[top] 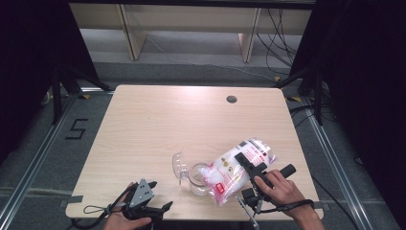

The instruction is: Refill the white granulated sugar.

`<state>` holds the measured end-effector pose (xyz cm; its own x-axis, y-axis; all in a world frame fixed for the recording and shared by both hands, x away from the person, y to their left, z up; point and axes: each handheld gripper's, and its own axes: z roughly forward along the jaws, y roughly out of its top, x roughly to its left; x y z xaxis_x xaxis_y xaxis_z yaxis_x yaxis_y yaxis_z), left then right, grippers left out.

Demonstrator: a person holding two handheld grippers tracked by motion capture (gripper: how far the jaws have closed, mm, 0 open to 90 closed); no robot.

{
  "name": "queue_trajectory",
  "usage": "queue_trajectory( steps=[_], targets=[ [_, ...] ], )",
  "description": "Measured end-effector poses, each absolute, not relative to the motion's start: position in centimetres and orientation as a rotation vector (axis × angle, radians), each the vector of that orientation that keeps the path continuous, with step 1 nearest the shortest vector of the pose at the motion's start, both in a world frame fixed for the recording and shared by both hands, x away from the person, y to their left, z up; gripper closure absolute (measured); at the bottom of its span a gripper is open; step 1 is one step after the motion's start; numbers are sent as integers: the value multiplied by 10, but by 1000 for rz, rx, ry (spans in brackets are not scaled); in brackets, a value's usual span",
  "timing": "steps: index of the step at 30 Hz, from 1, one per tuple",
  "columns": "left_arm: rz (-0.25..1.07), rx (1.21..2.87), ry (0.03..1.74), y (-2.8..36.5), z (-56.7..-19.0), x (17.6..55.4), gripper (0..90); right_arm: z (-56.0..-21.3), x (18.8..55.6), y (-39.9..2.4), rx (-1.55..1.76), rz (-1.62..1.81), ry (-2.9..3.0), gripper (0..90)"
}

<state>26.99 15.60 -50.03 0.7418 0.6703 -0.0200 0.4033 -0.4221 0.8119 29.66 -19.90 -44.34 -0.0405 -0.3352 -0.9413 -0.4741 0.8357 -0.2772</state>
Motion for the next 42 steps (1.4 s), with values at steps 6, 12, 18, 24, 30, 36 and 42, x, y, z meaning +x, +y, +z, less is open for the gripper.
queue_trajectory(
  steps=[6, 12, 18, 24, 30, 36, 42],
  targets=[
    [391, 2061, 813, 156, -501, 270, 158, -441, 295, -199, -647, 83, 1653, 501],
    [385, 2071, 808, 156, -500, 270, 158, -439, 295, -198, -675, 66, 1639, 502],
    [390, 2064, 812, 156, -500, 270, 158, -440, 295, -198, -670, 58, 1642, 504],
    [408, 2058, 815, 156, -500, 271, 158, -439, 297, -196, -670, 25, 1647, 505],
    [380, 2025, 828, 154, -500, 269, 158, -435, 294, -195, -701, 14, 1617, 507],
    [396, 2043, 797, 155, -500, 271, 158, -435, 293, -196, -681, 14, 1624, 508],
    [383, 2026, 825, 154, -501, 270, 158, -432, 292, -194, -709, -6, 1613, 510]
  ],
)
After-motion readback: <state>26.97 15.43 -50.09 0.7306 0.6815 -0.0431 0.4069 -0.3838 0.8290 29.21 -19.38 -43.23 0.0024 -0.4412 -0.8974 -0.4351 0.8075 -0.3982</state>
